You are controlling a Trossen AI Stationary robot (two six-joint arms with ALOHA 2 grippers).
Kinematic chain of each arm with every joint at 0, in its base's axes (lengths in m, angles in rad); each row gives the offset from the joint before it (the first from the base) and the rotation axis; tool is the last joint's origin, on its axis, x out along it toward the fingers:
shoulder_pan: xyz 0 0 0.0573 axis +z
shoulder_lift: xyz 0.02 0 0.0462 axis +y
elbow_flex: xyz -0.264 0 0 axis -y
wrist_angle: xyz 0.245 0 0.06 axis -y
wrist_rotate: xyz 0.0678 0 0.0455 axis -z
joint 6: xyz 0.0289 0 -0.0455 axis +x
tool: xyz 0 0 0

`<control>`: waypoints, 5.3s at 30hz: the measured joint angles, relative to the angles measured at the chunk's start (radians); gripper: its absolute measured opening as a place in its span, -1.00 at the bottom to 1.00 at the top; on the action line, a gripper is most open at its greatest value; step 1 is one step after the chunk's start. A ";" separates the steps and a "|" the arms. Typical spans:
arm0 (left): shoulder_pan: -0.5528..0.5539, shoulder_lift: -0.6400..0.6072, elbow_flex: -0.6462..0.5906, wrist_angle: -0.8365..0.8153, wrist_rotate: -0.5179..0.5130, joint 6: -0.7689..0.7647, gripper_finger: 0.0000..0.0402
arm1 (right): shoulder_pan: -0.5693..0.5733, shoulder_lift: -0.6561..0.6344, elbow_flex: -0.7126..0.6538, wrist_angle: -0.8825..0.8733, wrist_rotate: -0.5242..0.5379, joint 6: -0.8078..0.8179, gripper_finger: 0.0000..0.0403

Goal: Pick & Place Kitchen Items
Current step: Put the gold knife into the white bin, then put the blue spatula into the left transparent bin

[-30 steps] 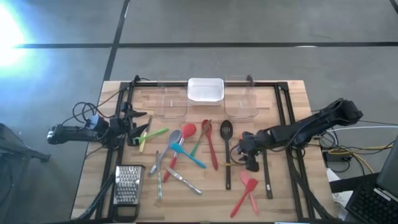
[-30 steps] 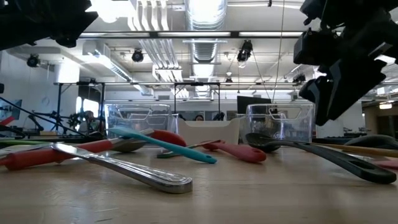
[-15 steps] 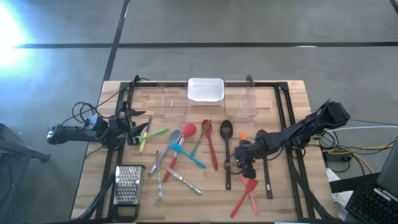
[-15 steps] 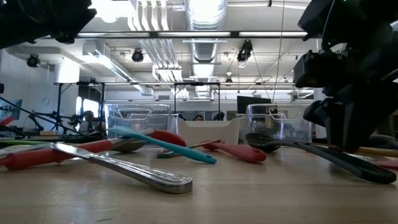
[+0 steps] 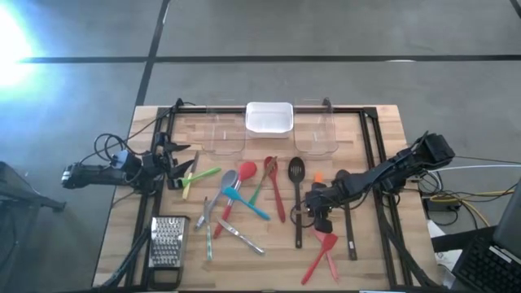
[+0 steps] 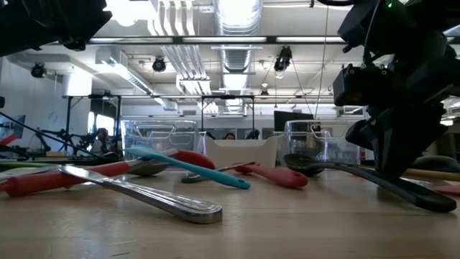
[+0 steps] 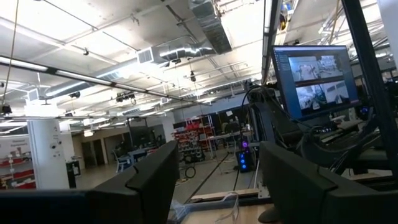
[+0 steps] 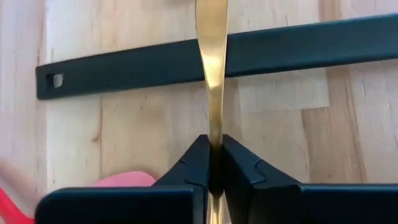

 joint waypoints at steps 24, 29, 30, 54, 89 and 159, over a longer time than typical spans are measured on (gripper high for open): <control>0.000 0.000 0.000 0.073 -0.004 0.006 0.14 | -0.386 -0.351 0.234 -0.056 0.015 -0.566 -0.93; 0.000 0.001 -0.002 0.071 -0.005 -0.008 0.14 | -0.589 -0.225 0.433 -0.205 -0.017 -0.674 -0.93; 0.000 0.001 -0.005 0.069 -0.006 -0.015 0.14 | -0.627 -0.189 0.485 -0.238 -0.023 -0.676 -0.93; 0.000 0.002 -0.008 0.036 -0.013 -0.044 0.14 | -0.914 0.713 1.505 -1.029 -0.124 -0.676 -0.94; 0.000 0.002 -0.008 0.036 -0.016 -0.044 0.14 | -0.922 0.957 1.754 -1.081 -0.044 -0.673 -0.94; 0.000 0.002 -0.009 0.008 -0.016 -0.045 0.14 | -0.676 0.523 1.706 -1.269 -0.058 -0.665 -0.44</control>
